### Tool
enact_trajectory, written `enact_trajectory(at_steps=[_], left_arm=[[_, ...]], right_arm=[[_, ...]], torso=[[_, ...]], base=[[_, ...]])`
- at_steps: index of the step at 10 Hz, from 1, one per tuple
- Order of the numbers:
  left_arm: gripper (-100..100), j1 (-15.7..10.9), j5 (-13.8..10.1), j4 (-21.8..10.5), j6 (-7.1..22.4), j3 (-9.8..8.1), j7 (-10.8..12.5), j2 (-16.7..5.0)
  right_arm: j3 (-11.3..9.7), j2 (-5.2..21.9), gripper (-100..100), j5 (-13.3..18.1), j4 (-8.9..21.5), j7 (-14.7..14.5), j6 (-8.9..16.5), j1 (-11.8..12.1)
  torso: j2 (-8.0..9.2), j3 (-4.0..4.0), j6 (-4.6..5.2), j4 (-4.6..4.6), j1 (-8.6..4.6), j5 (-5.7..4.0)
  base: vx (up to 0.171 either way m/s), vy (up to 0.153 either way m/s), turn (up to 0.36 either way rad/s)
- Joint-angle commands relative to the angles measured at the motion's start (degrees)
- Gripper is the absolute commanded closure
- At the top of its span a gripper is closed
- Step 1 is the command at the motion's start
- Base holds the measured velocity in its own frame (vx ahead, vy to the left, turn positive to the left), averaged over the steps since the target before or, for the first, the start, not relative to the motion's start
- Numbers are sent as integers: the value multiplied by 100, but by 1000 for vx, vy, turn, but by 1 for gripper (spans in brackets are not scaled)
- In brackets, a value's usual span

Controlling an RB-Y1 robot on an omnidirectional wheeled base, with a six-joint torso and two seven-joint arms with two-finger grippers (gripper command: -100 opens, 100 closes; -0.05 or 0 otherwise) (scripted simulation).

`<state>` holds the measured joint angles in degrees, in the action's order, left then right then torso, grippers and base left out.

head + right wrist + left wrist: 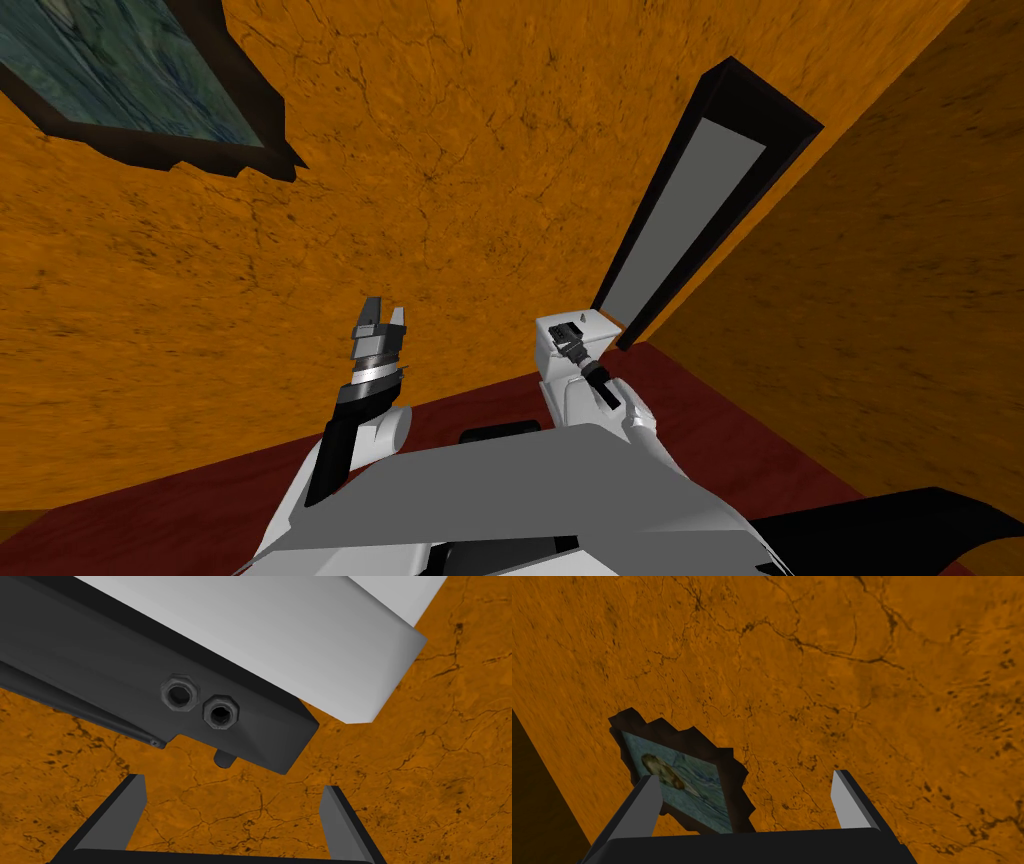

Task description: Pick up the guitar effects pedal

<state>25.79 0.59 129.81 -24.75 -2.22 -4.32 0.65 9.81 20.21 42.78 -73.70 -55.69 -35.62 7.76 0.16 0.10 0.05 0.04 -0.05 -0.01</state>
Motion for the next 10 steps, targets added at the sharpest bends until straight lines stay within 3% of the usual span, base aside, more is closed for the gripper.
enact_trajectory(at_steps=[1, 6, 10], left_arm=[[0, 0, 0, 0, 0, 0, 0, 0], [0, 0, 0, 0, 0, 0, 0, 0], [0, 1, 0, 0, 0, 0, 0, 0]], right_arm=[[-59, 286, -100, 59, 35, 179, -139, 78], [-221, 942, -100, 209, 29, 571, -370, 306], [-428, 1639, -100, 389, 56, 1022, -619, 571]], torso=[[0, 0, 0, 0, 0, 0], [-12, -7, 0, -3, -4, -1], [-18, -11, -1, -4, -3, -1]], base=[[-28, -6, 43], [-9, -9, 33], [12, -11, 41]])
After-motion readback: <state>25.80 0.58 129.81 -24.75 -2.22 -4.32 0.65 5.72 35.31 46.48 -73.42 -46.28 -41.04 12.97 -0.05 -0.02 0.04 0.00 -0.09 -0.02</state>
